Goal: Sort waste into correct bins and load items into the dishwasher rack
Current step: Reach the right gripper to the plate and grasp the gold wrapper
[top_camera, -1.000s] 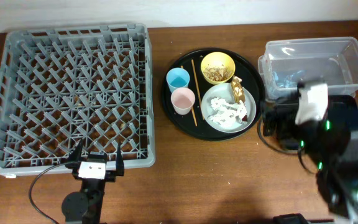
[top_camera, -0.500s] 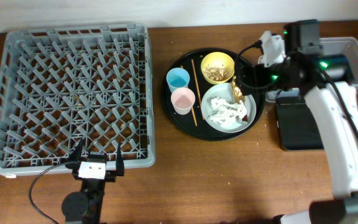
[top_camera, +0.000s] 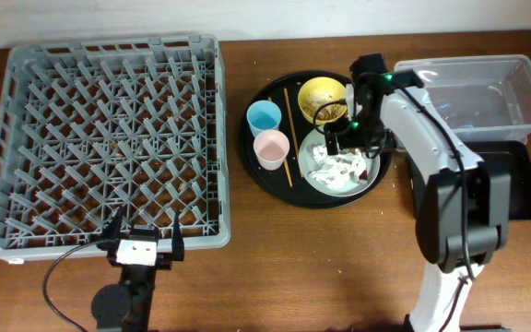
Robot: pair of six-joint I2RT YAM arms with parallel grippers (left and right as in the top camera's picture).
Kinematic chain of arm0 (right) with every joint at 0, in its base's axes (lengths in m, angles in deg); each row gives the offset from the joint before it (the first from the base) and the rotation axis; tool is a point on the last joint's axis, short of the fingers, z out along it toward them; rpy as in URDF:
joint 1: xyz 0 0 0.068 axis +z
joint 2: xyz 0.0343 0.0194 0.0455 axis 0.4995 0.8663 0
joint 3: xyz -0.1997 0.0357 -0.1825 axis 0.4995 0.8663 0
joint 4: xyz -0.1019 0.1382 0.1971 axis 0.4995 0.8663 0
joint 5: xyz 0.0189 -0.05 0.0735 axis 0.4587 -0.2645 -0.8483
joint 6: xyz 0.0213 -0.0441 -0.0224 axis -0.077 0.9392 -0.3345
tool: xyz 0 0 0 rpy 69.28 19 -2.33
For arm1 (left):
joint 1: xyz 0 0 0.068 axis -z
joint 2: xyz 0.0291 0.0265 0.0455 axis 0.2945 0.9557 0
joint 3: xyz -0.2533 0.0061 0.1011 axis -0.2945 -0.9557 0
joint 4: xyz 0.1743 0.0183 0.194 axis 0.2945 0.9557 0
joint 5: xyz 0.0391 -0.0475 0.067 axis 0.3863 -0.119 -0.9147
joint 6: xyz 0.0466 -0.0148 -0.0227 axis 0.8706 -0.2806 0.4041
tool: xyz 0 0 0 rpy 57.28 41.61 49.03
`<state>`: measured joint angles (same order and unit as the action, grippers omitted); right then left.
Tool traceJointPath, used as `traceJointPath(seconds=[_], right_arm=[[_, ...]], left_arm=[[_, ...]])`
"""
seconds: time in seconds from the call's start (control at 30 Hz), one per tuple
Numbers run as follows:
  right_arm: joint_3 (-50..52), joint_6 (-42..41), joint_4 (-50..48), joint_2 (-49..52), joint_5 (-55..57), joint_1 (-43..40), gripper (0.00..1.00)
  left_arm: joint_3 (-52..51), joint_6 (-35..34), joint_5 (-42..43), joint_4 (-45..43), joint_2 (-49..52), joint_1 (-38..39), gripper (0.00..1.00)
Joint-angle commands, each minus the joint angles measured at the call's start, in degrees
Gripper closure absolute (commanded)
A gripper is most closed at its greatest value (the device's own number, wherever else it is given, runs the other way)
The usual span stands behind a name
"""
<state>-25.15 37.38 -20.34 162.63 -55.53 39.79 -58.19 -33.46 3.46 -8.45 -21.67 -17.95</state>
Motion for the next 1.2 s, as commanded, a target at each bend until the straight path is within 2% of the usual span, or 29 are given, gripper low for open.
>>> traceJointPath(seconds=[0.0,0.4,0.47,0.6,0.67,0.7,0.97,1.17], right_arm=[[-0.76,-4.68,-0.83,2.58,4.22,1.4,0.02],[0.57,-6.19,-2.34,8.83,4.35,3.85,0.01],[2.16,-7.21,-3.48,8.98,4.35,3.82,0.07],[3.85,-7.43,-4.28,8.96,4.37,3.61,0.66],[3.78,-7.43,-4.24,8.96,4.35,3.61,0.92],[3.67,-7.45,-3.93,8.94,4.33,3.61,0.96],[-9.33,-7.43,11.34,5.38,4.33,3.56,0.96],[-14.1,-7.43,16.61,3.15,3.26,3.56,0.96]], left_arm=[[-0.31,0.92,0.59,-0.02,-0.33,-0.09,0.01],[-0.31,0.92,0.59,-0.02,-0.33,-0.09,0.01],[-0.31,0.92,0.61,-0.02,-0.33,-0.09,0.01],[-0.31,0.92,0.59,-0.02,-0.33,-0.09,0.01],[-0.31,0.92,0.61,-0.02,-0.33,-0.09,0.01],[-0.31,0.92,0.59,0.0,-0.33,-0.09,0.01],[-0.31,0.92,0.61,-0.02,-0.33,-0.09,0.01],[-0.31,0.92,0.61,-0.02,-0.33,-0.09,0.01]])
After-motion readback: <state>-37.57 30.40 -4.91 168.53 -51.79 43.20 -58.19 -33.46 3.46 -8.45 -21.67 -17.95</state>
